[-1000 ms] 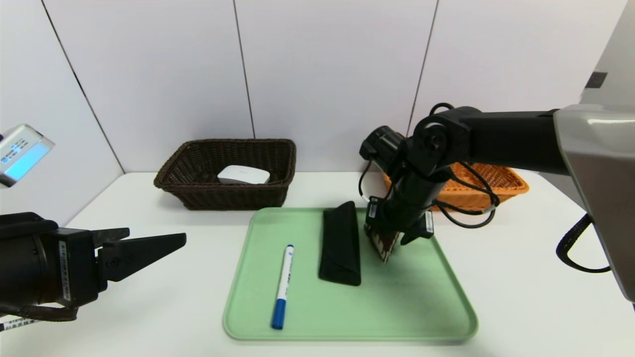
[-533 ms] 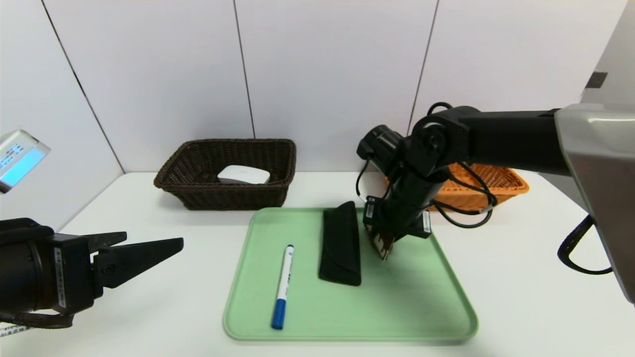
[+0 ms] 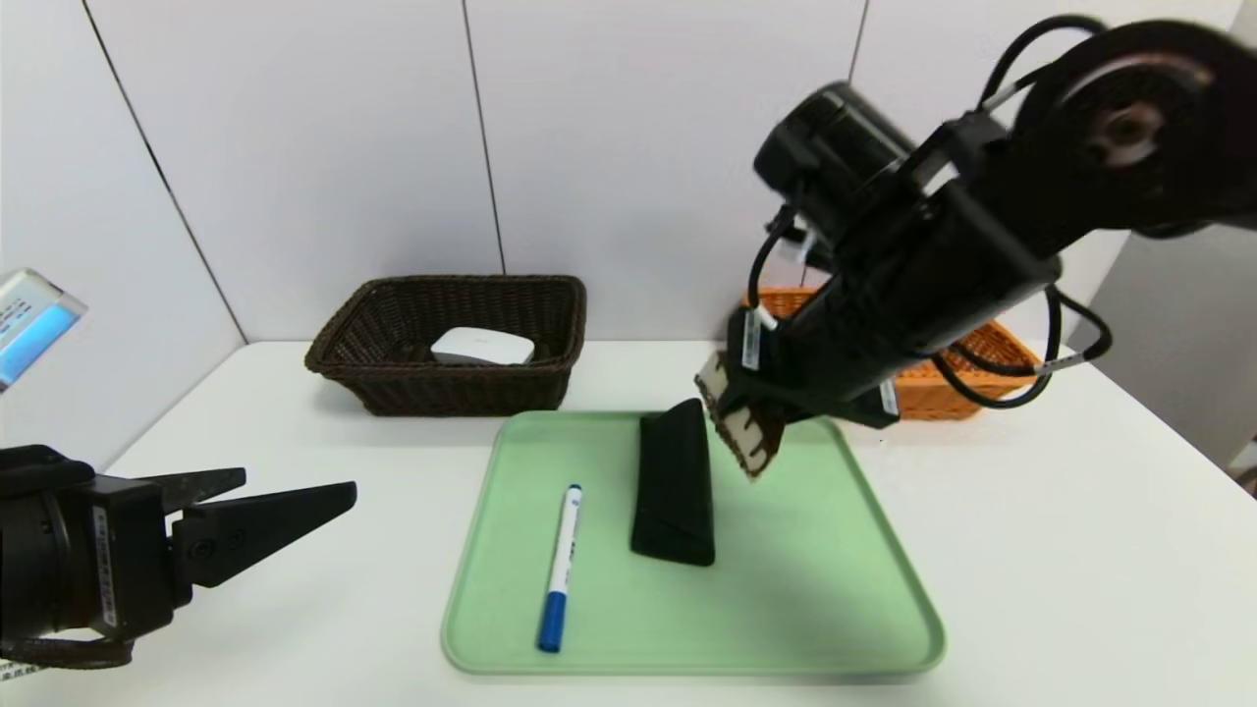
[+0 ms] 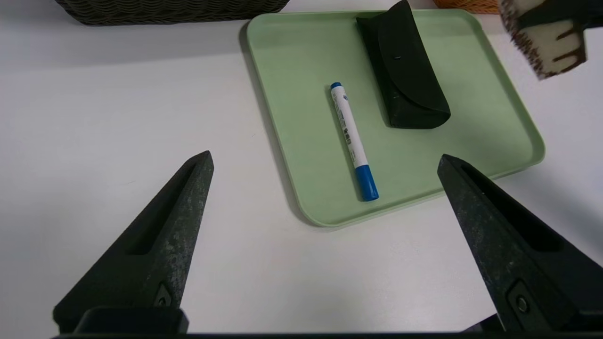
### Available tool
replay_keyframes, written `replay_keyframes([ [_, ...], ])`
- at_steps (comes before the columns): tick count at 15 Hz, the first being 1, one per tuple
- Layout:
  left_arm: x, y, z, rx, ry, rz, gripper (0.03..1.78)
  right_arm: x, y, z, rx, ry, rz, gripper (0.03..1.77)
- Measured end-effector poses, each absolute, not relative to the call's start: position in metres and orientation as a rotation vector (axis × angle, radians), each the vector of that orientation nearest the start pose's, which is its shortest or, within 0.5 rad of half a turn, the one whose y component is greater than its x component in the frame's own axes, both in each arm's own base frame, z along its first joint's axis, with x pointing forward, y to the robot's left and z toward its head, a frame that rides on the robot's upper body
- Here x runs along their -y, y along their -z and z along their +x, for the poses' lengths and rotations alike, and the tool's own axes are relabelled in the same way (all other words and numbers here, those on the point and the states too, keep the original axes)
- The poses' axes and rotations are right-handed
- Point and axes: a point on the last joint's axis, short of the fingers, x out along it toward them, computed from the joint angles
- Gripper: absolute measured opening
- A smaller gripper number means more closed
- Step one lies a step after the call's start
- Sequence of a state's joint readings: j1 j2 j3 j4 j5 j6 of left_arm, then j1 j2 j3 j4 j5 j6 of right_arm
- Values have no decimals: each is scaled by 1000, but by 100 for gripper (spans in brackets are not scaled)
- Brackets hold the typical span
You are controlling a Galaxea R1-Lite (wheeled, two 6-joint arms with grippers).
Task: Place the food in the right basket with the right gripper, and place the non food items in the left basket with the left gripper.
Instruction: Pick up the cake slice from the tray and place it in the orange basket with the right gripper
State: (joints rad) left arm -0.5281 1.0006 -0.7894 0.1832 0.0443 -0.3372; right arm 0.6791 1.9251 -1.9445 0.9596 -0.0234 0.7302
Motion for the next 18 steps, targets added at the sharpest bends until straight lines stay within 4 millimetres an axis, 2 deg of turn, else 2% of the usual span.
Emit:
replay_keyframes([
  [2,59,-251,104,-456,409,-215,169,-191,-302,266,-927,-294,368,55],
  [4,60,-250,104,-458,409,-215,169,-166,-317,277,-817,-278,397,55],
  [7,60,-251,105,-454,410,-215,169,-127,-322,302,-720,-181,456,55],
  [9,60,-252,105,-453,411,-216,169,-102,-316,319,-711,-102,490,55],
  [12,60,-252,105,-452,413,-219,169,-75,-302,345,-696,-16,529,55],
  [18,60,-251,105,-463,415,-241,169,-51,-264,384,-731,97,543,55],
])
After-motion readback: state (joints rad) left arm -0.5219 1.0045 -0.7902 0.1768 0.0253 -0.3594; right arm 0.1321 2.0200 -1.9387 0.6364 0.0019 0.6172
